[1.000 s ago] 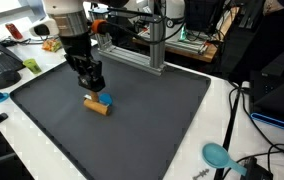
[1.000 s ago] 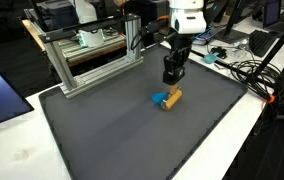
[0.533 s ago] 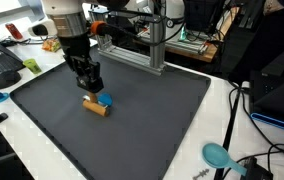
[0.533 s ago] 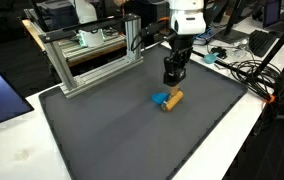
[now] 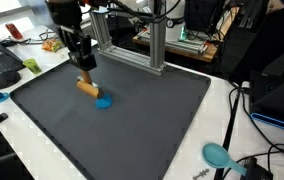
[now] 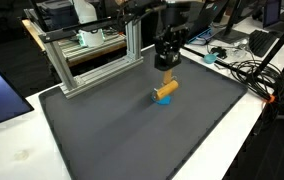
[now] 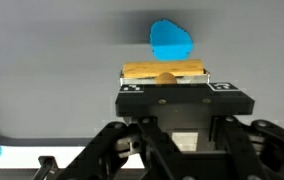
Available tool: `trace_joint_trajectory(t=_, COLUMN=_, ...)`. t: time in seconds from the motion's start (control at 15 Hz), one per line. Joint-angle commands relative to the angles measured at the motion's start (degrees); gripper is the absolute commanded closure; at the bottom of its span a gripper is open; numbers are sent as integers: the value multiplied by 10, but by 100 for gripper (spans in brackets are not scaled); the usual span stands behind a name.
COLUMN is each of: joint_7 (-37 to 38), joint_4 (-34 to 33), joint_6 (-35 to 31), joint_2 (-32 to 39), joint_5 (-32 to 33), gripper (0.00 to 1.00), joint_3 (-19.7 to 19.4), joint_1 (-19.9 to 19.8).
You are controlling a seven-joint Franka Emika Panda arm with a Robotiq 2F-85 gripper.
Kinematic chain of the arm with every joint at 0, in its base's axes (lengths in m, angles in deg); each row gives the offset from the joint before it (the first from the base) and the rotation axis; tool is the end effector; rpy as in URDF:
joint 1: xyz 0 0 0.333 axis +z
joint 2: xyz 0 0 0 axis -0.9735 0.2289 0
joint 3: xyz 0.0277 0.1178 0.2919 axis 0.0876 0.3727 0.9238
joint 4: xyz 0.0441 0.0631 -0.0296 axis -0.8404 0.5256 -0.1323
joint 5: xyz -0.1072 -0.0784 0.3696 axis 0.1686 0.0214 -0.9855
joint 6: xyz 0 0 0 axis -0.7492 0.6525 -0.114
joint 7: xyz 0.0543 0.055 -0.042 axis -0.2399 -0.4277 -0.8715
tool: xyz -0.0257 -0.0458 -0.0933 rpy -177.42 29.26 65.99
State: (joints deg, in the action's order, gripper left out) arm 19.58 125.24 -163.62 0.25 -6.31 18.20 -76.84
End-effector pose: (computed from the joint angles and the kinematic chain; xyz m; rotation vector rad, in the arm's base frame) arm 0.6710 -0.0236 0.3729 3.0820 -0.0509 0.1901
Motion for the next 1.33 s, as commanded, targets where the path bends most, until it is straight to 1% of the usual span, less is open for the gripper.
trace_joint_trajectory(t=0.0, joint_7=-25, joint_4=79, joint_6=65, joint_2=-120, joint_5=4, gripper=78, joint_3=8, joint_1=0)
trace_joint_trajectory(t=0.13, joint_7=-38, joint_4=112, joint_6=88, joint_2=-170, joint_5=-3, gripper=78, joint_3=14, joint_1=1)
trace_joint_trajectory(t=0.33, joint_7=-26, joint_4=173, joint_6=102, joint_2=-241, joint_5=-5, gripper=78, joint_3=21, joint_1=7)
trace_joint_trajectory(t=0.67, joint_7=2, joint_4=288, joint_6=103, joint_2=-354, joint_5=-8, gripper=78, joint_3=33, joint_1=15)
trace_joint_trajectory(t=0.87, joint_7=33, joint_4=352, joint_6=91, joint_2=-410, joint_5=-1, gripper=78, joint_3=33, joint_1=8)
trace_joint_trajectory(t=1.07, joint_7=44, joint_4=403, joint_6=79, joint_2=-451, joint_5=17, gripper=78, joint_3=29, joint_1=-6)
trace_joint_trajectory(t=1.2, joint_7=35, joint_4=421, joint_6=83, joint_2=-457, joint_5=18, gripper=78, joint_3=19, joint_1=-17)
trace_joint_trajectory(t=1.27, joint_7=34, joint_4=389, joint_6=97, joint_2=-428, joint_5=8, gripper=78, joint_3=27, joint_1=-9)
